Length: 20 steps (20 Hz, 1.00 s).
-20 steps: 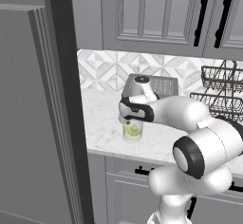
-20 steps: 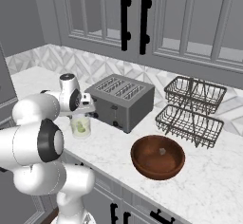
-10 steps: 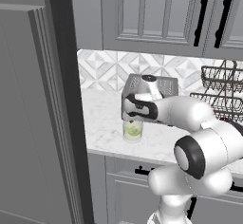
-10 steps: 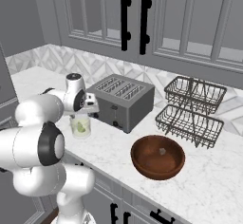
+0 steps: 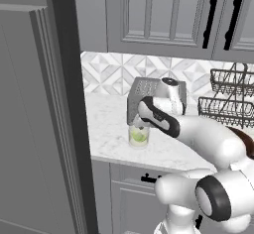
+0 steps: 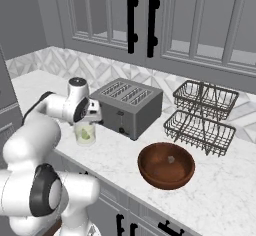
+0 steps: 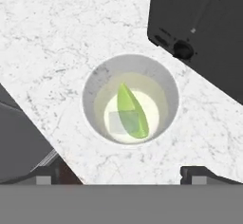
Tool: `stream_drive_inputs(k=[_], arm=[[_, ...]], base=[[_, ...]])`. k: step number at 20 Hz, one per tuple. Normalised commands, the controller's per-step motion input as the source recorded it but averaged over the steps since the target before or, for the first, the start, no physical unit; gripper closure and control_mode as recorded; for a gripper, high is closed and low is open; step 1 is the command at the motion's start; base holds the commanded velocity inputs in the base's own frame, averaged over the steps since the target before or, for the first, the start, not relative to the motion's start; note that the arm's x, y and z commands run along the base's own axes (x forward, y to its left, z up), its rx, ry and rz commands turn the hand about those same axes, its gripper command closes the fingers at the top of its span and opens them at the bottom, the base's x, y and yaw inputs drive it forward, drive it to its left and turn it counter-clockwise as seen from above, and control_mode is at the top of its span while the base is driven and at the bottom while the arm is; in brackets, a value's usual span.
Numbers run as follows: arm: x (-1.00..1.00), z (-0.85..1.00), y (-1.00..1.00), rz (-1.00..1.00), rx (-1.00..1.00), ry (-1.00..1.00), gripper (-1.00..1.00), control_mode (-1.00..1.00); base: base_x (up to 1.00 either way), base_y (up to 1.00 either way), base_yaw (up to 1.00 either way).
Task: Grab a lemon wedge from the fridge and one ice cube from the ice bowl, and put them in the glass of lemonade.
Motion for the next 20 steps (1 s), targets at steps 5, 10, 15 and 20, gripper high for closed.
stream_drive_inputs(k=[5, 10, 15, 20], arm=[[-0.65, 0.07, -0.22, 0.00, 0.06, -0.05, -1.00, -1.00], [-0.62, 0.15, -0.30, -0.04, 0.08, -0.04, -1.00, -1.00], [-0.08, 0.63, -0.06, -0.05, 0.11, -0.05, -1.00, -1.00], [0.00, 0.85, 0.00, -0.07, 0.17, 0.00, -1.00, -1.00]], base=[[0.00, 0.00, 0.00], [0.00, 0.00, 0.00], [0.00, 0.00, 0.00], [0.00, 0.00, 0.00]])
